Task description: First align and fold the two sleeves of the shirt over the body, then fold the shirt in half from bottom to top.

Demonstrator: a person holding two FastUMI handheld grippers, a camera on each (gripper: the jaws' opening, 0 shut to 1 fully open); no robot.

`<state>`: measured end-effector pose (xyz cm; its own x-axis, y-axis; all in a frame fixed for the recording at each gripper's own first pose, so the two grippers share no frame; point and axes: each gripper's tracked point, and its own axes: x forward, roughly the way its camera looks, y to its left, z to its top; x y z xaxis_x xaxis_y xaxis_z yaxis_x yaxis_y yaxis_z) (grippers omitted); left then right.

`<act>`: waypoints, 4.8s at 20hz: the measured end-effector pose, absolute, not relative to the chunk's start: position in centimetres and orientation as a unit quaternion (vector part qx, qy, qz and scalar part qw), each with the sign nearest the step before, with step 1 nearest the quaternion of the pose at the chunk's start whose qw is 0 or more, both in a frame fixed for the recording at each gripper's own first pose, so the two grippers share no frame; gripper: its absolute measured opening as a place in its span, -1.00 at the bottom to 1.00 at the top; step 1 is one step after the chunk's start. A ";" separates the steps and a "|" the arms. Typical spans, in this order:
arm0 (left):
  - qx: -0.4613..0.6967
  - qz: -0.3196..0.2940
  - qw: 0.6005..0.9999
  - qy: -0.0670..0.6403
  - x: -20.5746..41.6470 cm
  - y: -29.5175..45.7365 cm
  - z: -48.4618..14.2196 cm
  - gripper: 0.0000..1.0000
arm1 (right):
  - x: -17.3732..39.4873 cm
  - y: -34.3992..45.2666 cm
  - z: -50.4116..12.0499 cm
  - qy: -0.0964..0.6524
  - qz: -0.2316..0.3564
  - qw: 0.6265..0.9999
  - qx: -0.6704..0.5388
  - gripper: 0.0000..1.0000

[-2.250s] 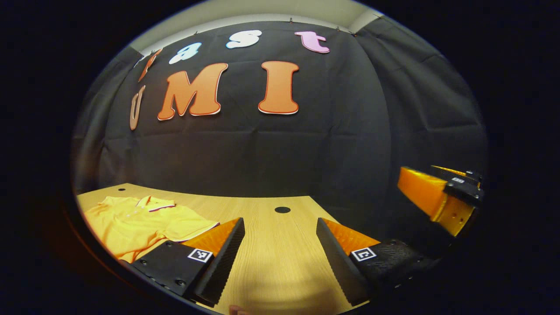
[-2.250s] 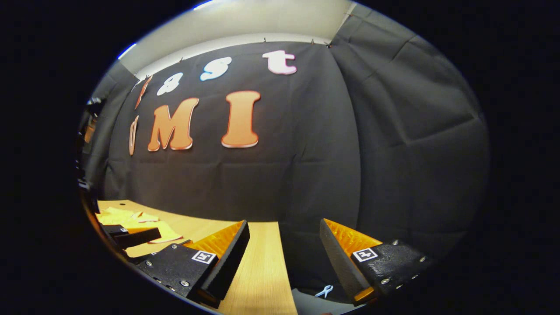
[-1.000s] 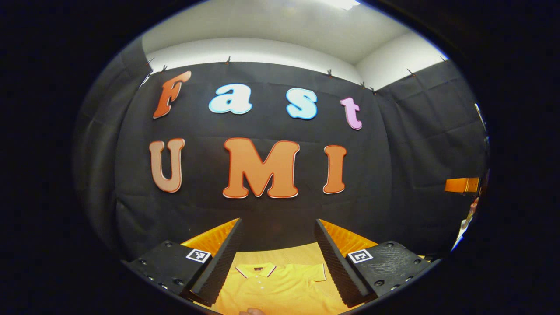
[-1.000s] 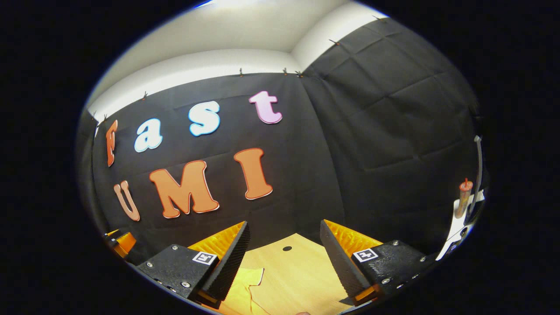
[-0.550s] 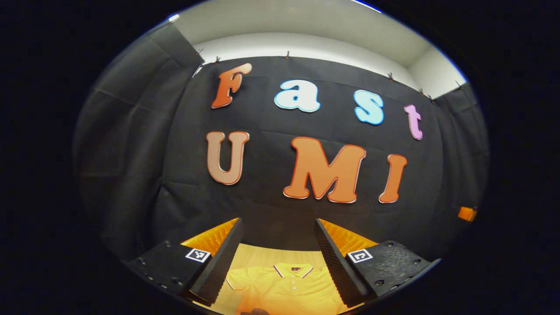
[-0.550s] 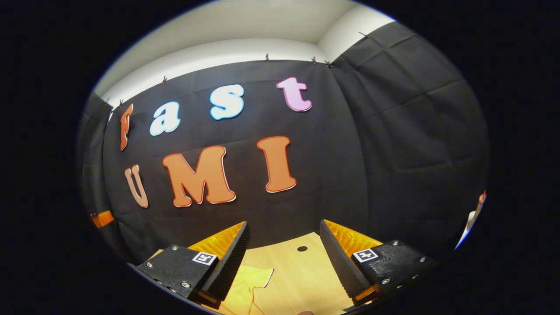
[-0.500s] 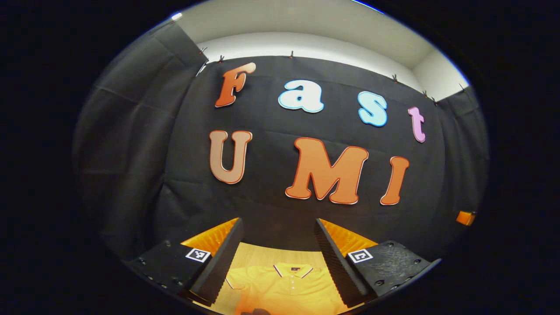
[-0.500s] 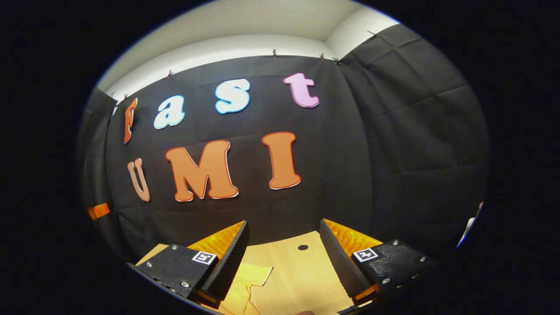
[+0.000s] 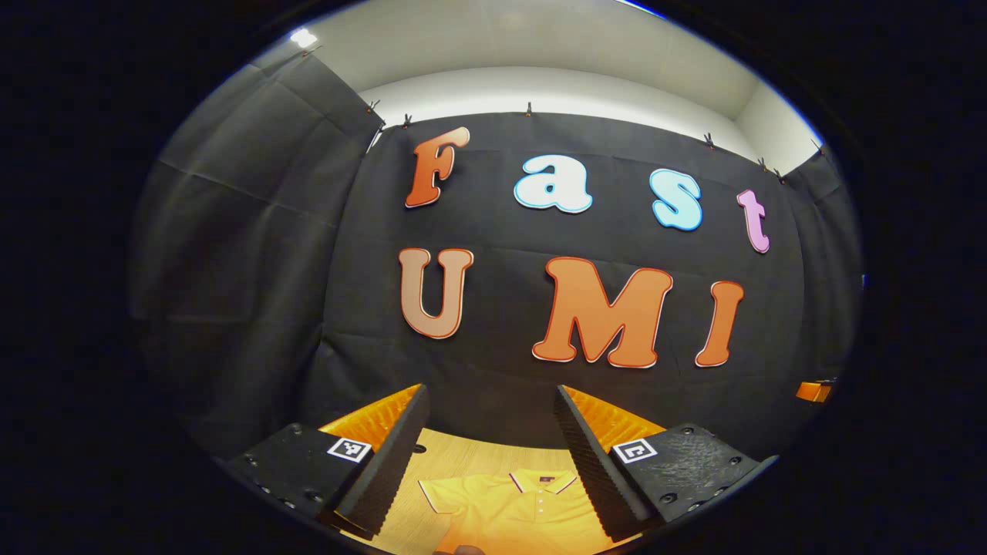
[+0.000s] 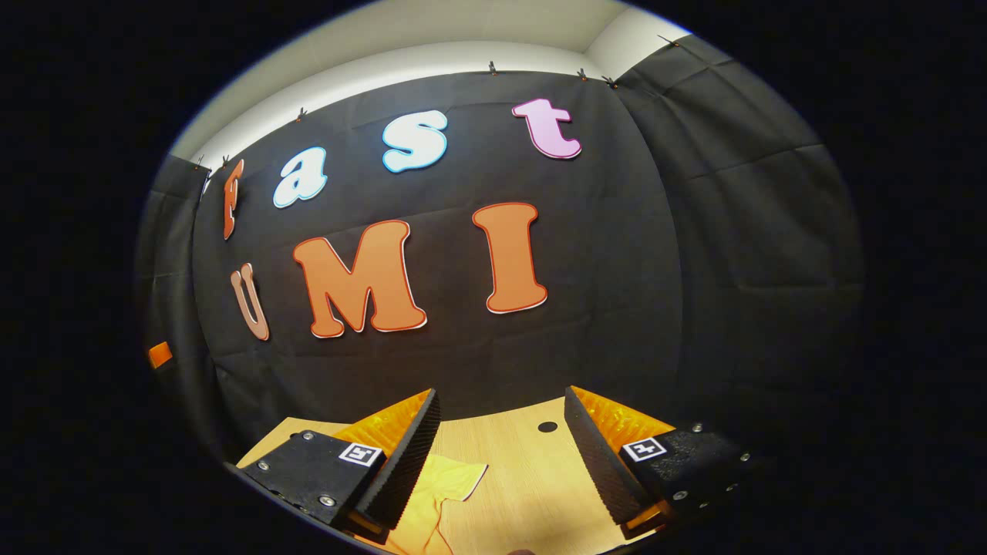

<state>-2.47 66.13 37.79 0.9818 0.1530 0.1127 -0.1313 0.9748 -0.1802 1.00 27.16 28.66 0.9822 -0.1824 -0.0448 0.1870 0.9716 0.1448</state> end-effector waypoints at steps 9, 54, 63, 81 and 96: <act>-0.080 -0.028 0.996 -0.012 3.8 70.4 34.4 0.95 | -1.0 32.7 26.6 0.037 -0.188 0.979 0.070 0.95; -0.061 0.012 0.998 0.017 9.0 69.9 32.7 0.96 | 2.9 33.7 25.9 0.089 -0.132 0.987 0.014 0.95; -0.046 0.029 0.998 0.013 7.9 71.7 32.2 0.96 | 4.3 36.3 25.8 0.084 -0.100 0.991 0.000 0.95; -0.040 0.036 0.998 0.011 7.4 72.5 32.1 0.96 | 5.2 38.3 24.9 0.089 -0.067 0.994 -0.007 0.95; -0.060 0.018 0.996 0.065 11.6 71.8 27.1 0.96 | 16.2 38.0 12.4 0.319 -0.057 0.932 0.163 0.96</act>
<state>11.58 71.84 27.13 0.9908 0.0281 -0.1326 -0.0438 0.9922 -0.1171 16.24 38.04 12.43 0.7904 -0.0031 -0.6126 0.2111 0.9401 0.2676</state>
